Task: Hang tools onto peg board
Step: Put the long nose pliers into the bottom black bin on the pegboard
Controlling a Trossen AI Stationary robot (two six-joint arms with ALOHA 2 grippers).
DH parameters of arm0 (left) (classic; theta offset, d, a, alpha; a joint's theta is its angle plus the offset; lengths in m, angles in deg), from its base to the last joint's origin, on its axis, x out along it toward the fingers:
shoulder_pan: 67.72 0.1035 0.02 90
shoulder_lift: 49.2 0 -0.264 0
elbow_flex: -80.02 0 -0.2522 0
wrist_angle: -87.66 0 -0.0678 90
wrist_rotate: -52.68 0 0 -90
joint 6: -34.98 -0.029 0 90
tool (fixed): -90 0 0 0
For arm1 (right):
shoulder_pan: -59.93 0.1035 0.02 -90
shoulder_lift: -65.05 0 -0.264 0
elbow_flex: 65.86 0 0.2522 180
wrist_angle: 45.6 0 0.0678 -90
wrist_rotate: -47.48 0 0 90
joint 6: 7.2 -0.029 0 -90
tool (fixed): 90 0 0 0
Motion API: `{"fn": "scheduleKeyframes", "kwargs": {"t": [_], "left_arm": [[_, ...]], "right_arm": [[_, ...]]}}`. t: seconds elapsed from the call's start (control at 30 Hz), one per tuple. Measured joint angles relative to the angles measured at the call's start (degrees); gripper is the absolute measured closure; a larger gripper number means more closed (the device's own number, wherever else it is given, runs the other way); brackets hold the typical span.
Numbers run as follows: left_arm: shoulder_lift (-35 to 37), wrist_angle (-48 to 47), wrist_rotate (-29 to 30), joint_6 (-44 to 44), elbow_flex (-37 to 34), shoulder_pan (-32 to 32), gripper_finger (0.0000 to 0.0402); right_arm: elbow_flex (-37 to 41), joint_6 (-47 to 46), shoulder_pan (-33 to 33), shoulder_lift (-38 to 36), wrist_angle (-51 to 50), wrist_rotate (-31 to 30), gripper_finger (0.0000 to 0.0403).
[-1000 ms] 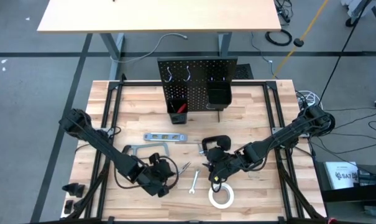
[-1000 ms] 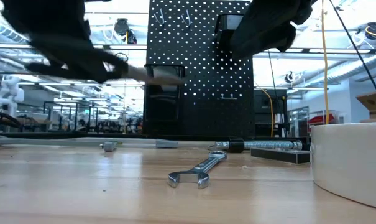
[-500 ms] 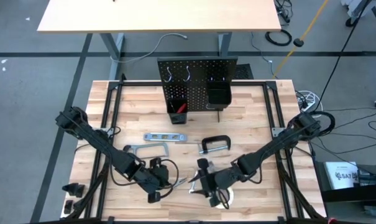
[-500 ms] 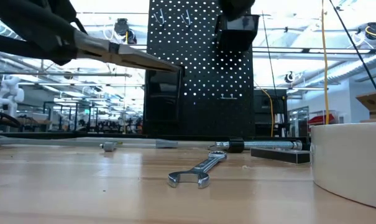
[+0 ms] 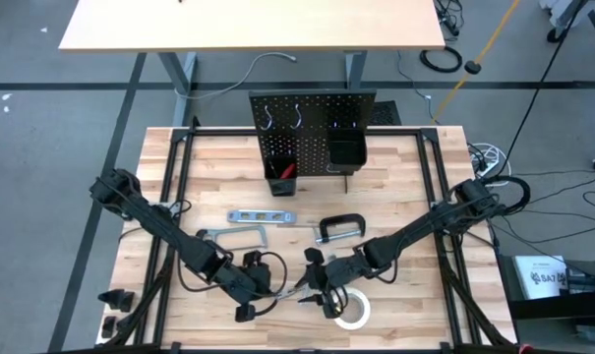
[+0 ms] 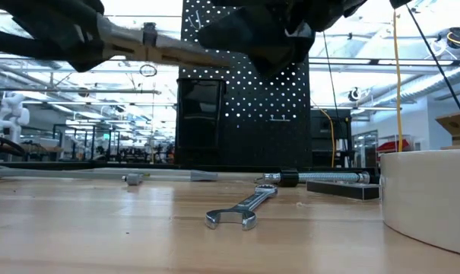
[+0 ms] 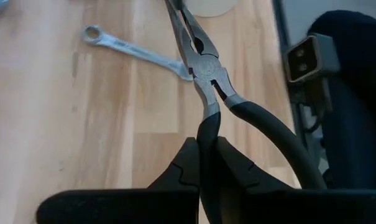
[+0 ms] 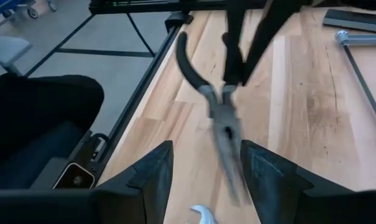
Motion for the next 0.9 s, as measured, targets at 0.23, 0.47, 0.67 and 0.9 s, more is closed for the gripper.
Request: {"fn": "scheduleKeyframes", "kwargs": {"t": [0.23,0.47,0.67,0.9], "left_arm": [[-1.7,3.2,-1.0,-1.6,0.0,0.7,0.0384],[-1.9,5.6,-0.7,-2.1,0.0,2.2,0.0384],[-1.9,6.0,-1.0,-3.1,0.0,2.7,0.0384],[-1.9,6.0,-1.0,-3.1,0.0,3.0,0.0382]], "right_arm": [[0.0,0.0,-0.3,0.1,-0.2,0.0,0.0222],[0.0,-1.4,-0.8,0.3,-2.5,0.0,0.0222],[0.0,-1.5,-1.0,0.3,-3.2,-0.3,0.0222],[0.0,-1.5,-1.0,0.3,-3.1,-0.3,0.0222]]}}
